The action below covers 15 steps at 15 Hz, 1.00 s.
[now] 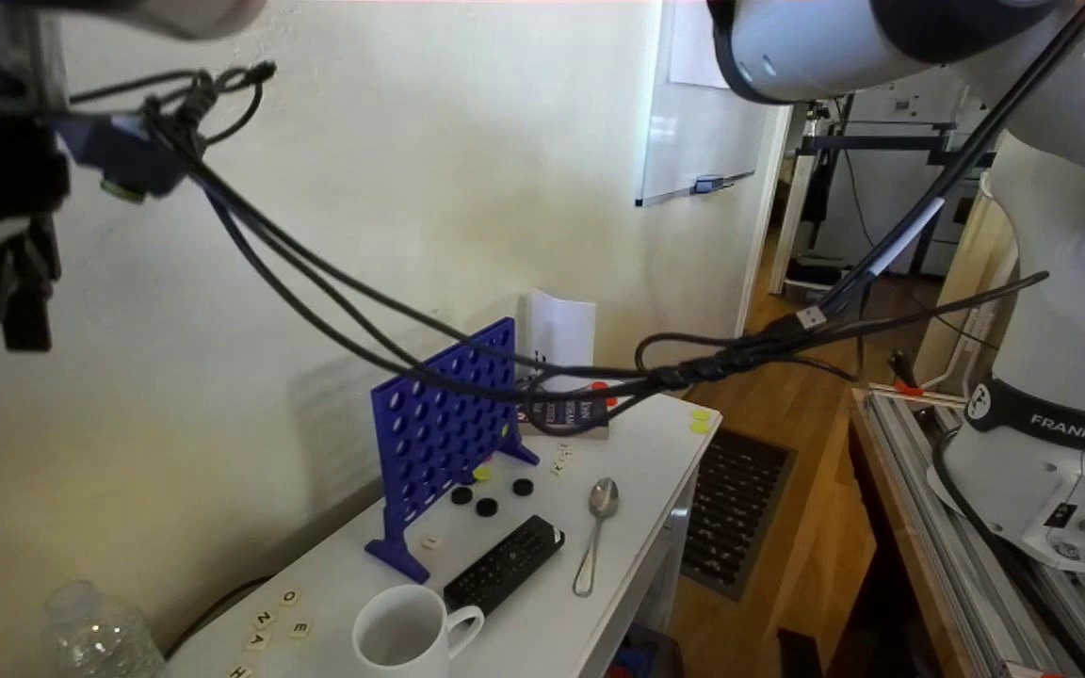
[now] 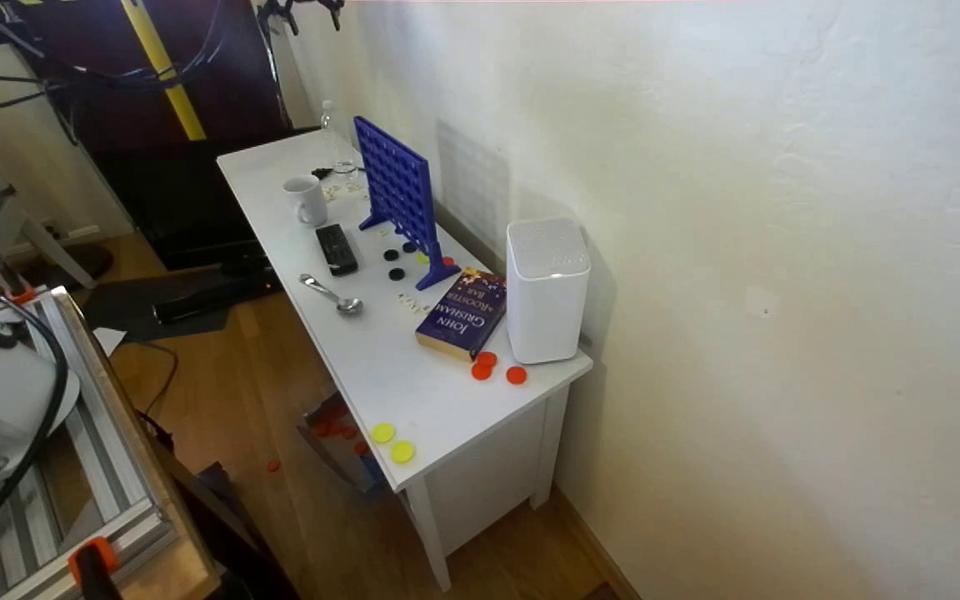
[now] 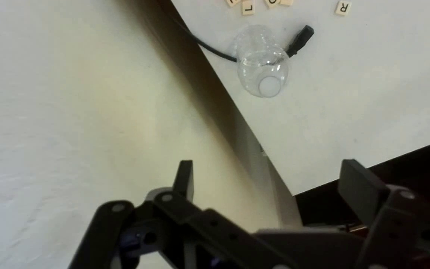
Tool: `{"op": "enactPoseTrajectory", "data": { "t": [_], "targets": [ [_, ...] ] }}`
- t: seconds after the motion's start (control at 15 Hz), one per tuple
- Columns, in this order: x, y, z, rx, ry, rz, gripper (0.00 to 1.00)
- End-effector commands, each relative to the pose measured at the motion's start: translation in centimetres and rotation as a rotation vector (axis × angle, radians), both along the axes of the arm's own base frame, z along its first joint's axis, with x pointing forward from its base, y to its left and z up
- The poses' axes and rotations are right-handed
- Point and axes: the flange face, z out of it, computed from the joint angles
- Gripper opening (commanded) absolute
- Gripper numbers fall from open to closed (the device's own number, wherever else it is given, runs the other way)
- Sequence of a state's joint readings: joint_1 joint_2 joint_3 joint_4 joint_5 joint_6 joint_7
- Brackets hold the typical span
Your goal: Move the water bottle to the left
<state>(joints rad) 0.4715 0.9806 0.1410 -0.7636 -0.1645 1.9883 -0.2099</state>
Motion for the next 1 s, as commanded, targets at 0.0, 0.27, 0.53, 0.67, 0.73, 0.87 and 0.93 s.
{"op": "enactPoseTrajectory", "data": {
  "t": [0.0,0.27,0.53,0.67,0.73,0.87,0.93],
  "targets": [
    [-1.2,-3.7,8.4,-0.077,-0.038,-0.187,1.0],
    [-3.5,-8.4,15.4,-0.107,-0.04,-0.404,1.0],
    [-6.2,-11.9,18.4,-0.082,-0.014,-0.63,1.0],
    [-6.9,-13.2,18.7,-0.033,-0.02,-0.739,1.0],
    [-7.3,-13.8,18.5,-0.009,-0.01,-0.794,1.0],
    [-8.0,-14.9,18.0,0.032,-0.005,-0.897,1.0],
    [-8.3,-15.4,17.6,0.054,-0.014,-0.948,1.0]
  ]
}}
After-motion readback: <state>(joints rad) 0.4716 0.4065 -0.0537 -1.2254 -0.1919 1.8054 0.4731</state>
